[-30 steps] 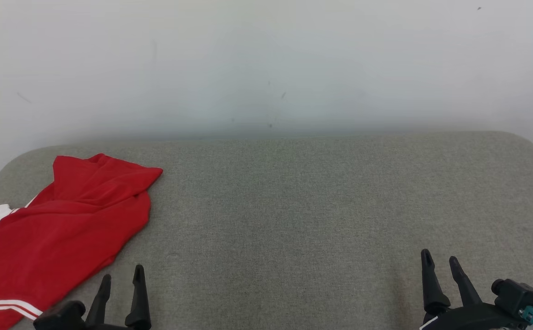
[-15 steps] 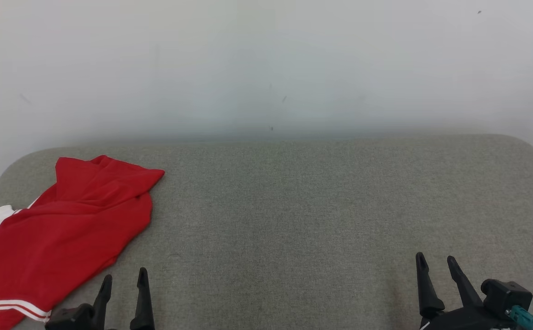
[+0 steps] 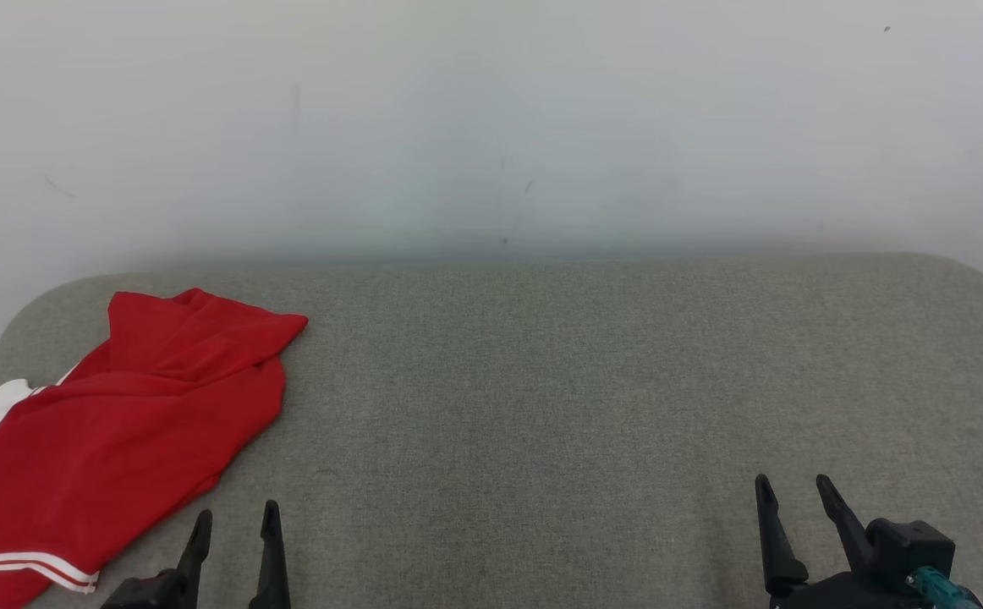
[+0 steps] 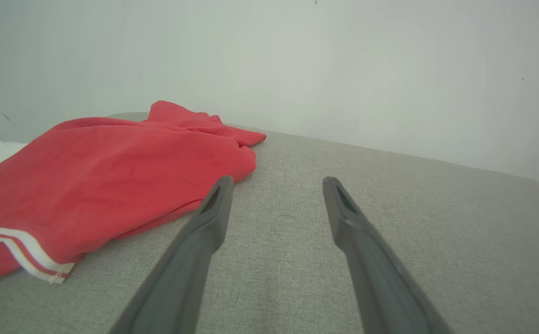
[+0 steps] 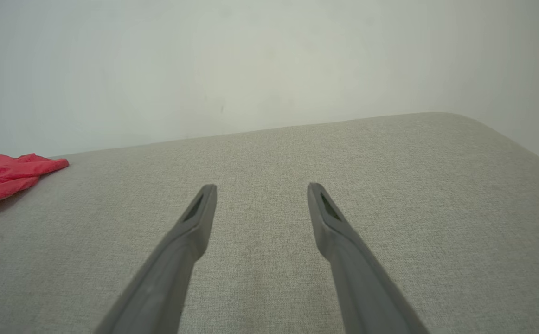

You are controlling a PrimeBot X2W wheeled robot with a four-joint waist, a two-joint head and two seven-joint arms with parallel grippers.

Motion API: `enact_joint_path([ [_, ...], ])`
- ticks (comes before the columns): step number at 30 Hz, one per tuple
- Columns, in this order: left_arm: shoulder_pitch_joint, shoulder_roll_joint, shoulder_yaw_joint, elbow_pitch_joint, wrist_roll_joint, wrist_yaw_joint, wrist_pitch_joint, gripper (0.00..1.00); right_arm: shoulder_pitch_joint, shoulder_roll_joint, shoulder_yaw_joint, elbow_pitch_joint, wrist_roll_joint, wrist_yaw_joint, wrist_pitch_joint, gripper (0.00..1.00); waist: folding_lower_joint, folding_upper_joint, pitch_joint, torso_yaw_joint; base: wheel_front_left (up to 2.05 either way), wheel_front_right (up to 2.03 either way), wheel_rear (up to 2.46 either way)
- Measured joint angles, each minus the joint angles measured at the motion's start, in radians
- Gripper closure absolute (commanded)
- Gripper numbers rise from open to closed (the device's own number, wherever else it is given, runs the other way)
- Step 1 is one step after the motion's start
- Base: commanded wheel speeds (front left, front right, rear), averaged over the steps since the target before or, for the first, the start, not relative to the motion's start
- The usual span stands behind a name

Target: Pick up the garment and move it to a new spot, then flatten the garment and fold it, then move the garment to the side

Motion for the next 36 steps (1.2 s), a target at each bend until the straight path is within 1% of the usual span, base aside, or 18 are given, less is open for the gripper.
enact_joint_path([
  [13,0.012,-0.020,0.024,0.014,0.086,-0.024,-0.025,0.00,0.004,-0.001,0.006,0.005,-0.104,0.003,-0.011,0.00,0.0000,0.0000,-0.006,-0.001,0.00,0.00,0.00],
  [29,0.019,-0.040,0.044,0.019,0.205,-0.034,-0.054,0.00,0.009,-0.001,0.009,0.010,-0.218,0.003,-0.040,0.00,0.0000,0.0000,-0.017,0.005,0.00,0.00,0.00],
  [36,0.019,-0.047,0.055,0.027,0.207,-0.044,-0.056,0.00,0.009,-0.001,0.010,0.013,-0.222,0.003,-0.043,0.00,0.0000,0.0000,-0.015,0.005,0.00,0.00,0.00],
])
